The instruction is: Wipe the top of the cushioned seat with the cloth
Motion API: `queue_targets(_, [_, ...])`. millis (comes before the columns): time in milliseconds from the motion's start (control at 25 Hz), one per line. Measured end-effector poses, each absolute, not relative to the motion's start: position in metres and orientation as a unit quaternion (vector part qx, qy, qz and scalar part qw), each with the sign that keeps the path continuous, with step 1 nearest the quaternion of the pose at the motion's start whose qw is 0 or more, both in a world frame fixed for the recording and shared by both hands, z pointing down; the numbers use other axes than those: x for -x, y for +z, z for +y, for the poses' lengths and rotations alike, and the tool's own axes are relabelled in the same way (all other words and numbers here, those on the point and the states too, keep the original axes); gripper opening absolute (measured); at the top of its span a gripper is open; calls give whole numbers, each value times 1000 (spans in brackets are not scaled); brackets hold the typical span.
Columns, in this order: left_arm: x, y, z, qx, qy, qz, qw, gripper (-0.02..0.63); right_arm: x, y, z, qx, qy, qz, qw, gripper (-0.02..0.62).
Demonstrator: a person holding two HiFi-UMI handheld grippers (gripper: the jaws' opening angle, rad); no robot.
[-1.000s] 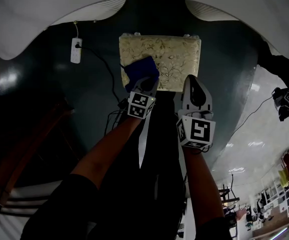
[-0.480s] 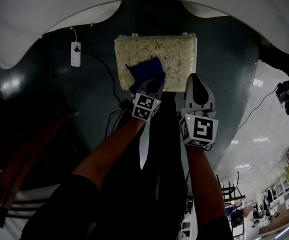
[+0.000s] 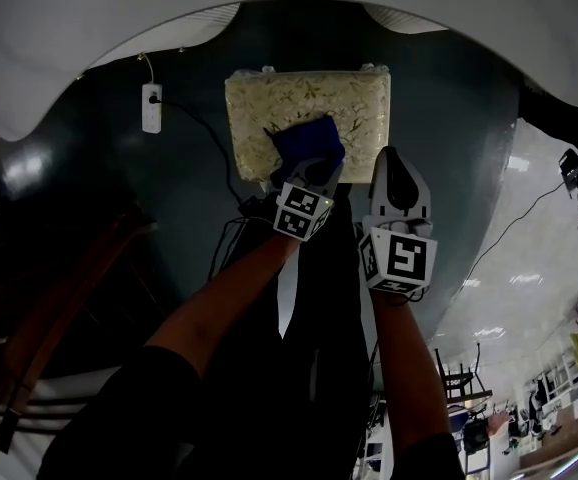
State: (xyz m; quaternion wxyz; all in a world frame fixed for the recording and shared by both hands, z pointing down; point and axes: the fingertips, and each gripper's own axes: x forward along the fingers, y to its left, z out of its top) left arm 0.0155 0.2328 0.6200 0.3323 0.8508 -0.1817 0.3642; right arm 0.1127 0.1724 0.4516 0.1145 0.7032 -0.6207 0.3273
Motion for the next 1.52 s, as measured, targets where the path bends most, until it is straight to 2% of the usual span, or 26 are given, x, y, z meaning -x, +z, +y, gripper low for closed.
queue_targets(240, [-39,623,239,-847,355,-179,352,35,-120,458,182,-706,332,-615,112,38])
queue_targets(1160, [-95,615,268,-858,349,-139,349,35,-157,464,223,-738,345,-569,113,38])
queue_targets(1520, [-105,583,262,-875,314,-123,347,35,-170,445,232,-746,333,-565,115,38])
